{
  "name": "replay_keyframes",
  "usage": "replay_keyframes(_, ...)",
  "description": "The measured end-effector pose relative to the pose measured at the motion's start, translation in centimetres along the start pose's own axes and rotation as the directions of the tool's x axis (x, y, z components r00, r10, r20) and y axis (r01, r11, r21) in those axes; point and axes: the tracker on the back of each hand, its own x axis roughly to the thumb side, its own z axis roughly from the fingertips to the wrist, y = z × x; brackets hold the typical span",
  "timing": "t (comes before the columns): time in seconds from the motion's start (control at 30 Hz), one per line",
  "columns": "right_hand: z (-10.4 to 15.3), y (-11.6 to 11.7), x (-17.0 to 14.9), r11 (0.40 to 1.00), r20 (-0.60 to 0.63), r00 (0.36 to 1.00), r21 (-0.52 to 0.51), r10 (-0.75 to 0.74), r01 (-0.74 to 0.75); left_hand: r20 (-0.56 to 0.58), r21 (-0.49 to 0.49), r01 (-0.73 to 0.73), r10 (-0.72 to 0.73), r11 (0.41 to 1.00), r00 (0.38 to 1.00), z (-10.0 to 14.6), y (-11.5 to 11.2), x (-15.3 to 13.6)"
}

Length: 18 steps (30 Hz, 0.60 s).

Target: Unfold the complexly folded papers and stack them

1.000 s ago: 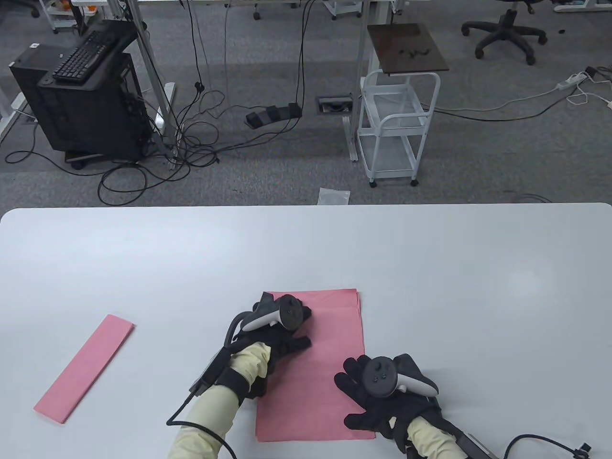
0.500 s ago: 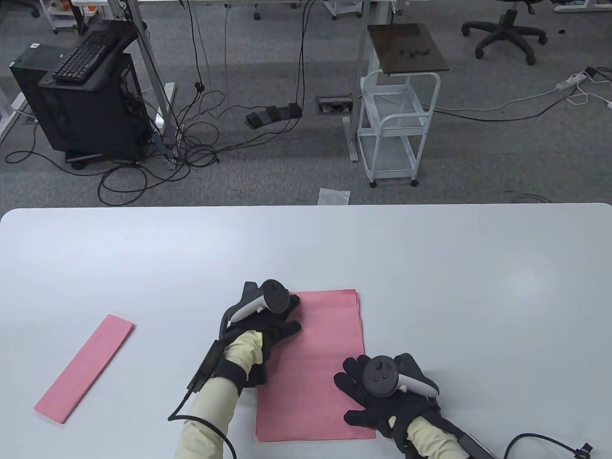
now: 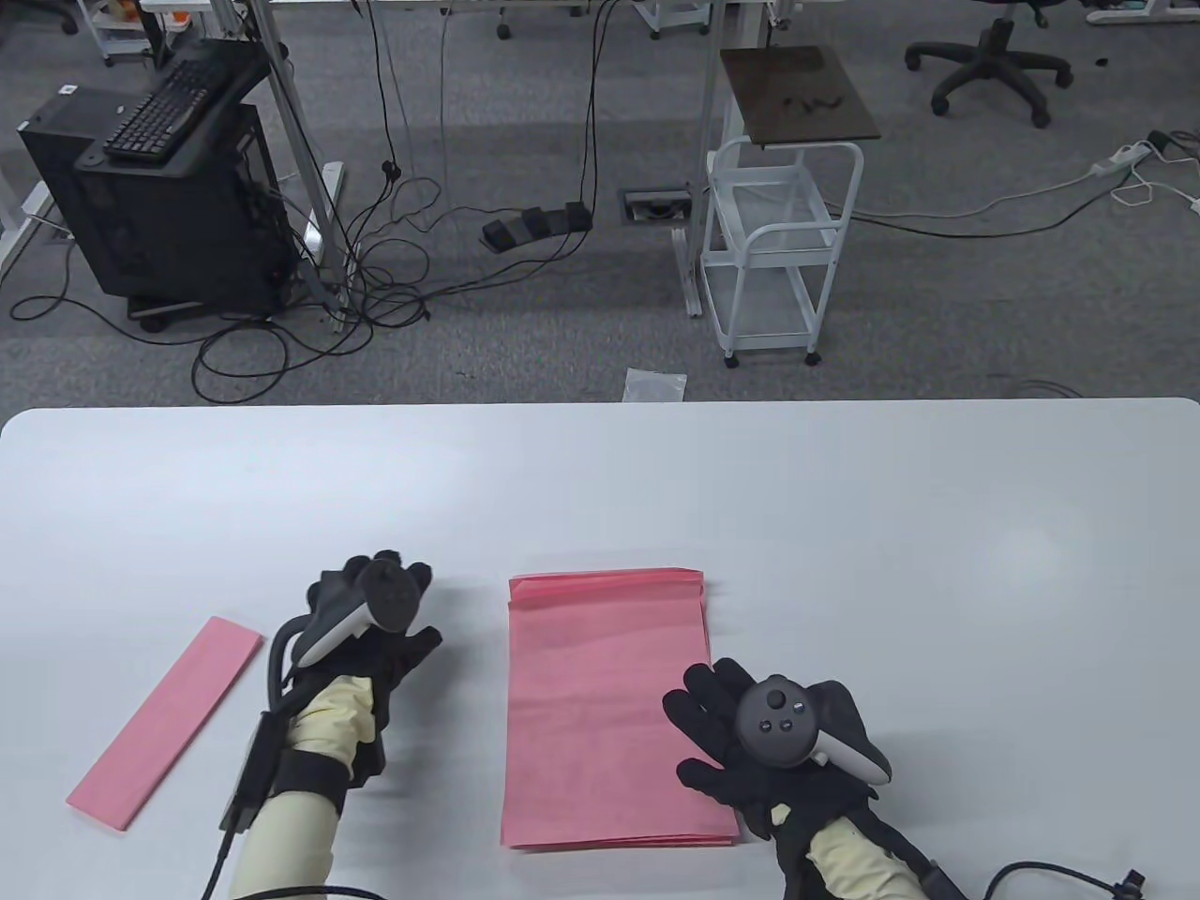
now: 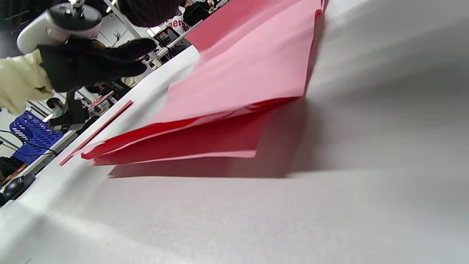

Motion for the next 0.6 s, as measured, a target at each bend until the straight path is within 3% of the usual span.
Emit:
replay_keyframes(0.27, 0.9, 0.2, 0.0, 1.0, -0.029, 1.0, -0.018, 0.002, -0.003, -0.298, 0.044, -0.135, 0.142, 0.99, 0.944, 2.2, -0.5, -10.3)
replay_keyframes(0.6, 1.0, 0.2, -0.1, 0.999, -0.042, 0.999, -0.038, -0.015, 0.013, -0.433, 0.016, -0.165, 0.155, 0.986, 0.888, 2.6, -2.3, -15.8)
